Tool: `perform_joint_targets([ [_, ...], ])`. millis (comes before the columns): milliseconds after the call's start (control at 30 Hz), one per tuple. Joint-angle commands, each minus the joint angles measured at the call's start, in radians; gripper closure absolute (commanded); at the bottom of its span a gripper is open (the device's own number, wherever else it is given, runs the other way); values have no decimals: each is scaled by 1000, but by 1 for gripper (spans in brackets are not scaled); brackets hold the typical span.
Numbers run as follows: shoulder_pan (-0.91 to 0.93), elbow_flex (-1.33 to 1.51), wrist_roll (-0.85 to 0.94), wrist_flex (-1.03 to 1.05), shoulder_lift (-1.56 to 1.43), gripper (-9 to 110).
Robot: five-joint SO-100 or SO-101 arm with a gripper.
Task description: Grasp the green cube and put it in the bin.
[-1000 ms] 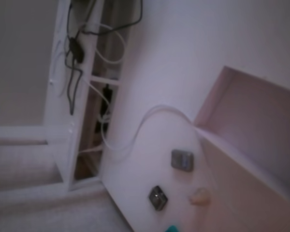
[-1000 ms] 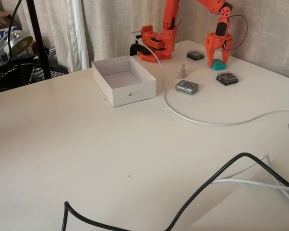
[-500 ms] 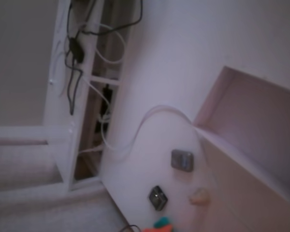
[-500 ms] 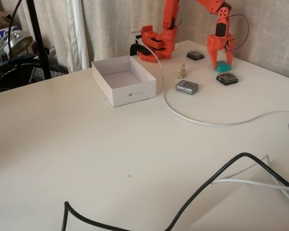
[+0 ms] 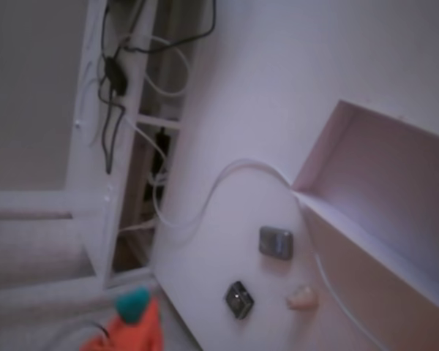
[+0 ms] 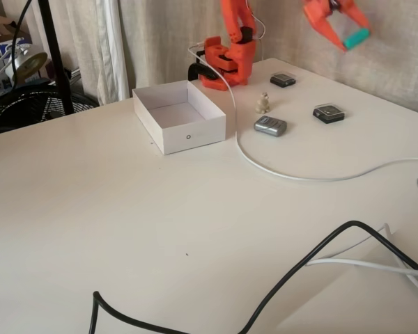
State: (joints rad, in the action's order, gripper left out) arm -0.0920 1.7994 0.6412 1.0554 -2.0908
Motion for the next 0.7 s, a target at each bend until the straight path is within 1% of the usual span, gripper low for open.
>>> perform_joint_targets([
  [0, 304, -44, -8, 12, -69, 110],
  [167, 680, -20, 0, 129, -14, 110],
  [233, 776, 31, 5, 166, 3, 110],
  [333, 897, 124, 6, 156, 25, 110],
  [467, 996, 215, 12, 109, 75, 110],
  [667, 1028, 305, 31, -43, 137, 110],
])
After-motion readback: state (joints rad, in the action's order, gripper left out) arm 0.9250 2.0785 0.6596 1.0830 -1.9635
